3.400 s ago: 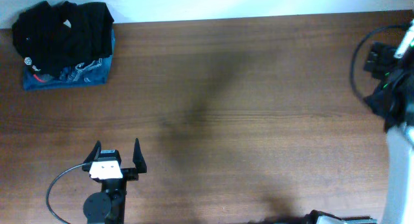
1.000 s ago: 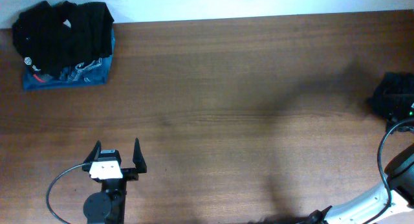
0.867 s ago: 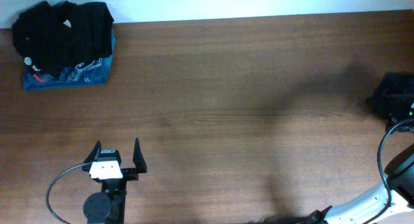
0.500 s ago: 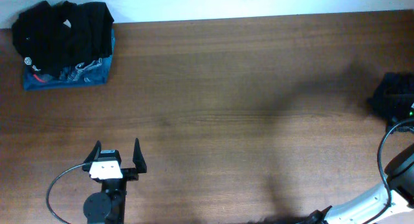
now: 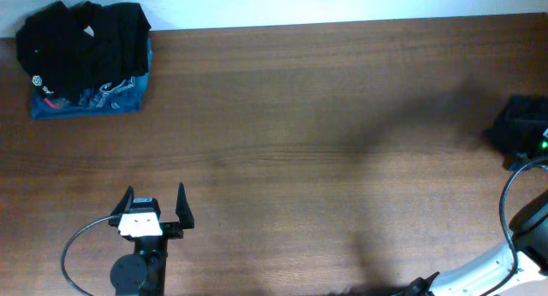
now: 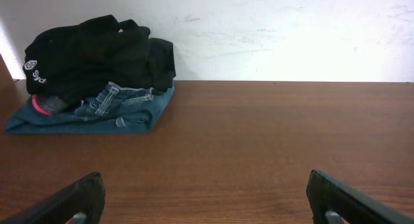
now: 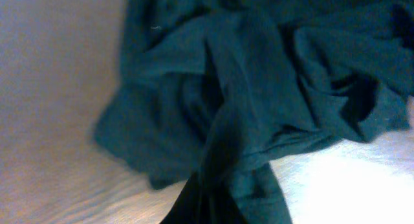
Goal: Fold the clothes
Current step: 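Grasp the dark t-shirt with the right gripper and lift it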
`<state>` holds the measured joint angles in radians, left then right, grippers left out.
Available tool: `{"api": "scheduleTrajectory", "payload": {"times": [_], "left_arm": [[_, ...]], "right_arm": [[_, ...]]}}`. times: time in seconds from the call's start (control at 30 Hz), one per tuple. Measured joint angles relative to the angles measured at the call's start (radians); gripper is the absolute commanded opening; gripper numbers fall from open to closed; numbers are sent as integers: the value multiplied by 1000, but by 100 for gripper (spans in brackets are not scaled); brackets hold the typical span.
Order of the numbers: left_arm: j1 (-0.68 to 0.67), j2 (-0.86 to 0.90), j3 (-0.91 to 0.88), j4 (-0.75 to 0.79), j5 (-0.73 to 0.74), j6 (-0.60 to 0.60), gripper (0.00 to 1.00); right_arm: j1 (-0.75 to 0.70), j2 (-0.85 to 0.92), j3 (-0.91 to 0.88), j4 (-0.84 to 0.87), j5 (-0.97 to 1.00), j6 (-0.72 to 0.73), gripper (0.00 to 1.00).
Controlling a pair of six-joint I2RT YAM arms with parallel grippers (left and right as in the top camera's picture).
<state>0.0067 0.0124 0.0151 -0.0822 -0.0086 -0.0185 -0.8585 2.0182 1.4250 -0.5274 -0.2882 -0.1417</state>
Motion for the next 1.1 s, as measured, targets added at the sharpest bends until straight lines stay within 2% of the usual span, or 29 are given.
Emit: {"api": "scheduleTrajectory", "payload": {"times": [0.2,0.37,0.63,0.97,1.1], "left_arm": [[0,0,0,0,0,0,99],[0,0,0,0,0,0,99],[0,0,0,0,0,0,99],[0,0,0,0,0,0,99],[0,0,0,0,0,0,99]], "right_arm": [[2,-106,74,-9,-224,108,4],[68,-223,109,9,-383,194,4],[399,-314,109,72,-452,279,4],[775,-342,109,191,-468,357,4],[946,-342,109,358,-509,424,4]]}}
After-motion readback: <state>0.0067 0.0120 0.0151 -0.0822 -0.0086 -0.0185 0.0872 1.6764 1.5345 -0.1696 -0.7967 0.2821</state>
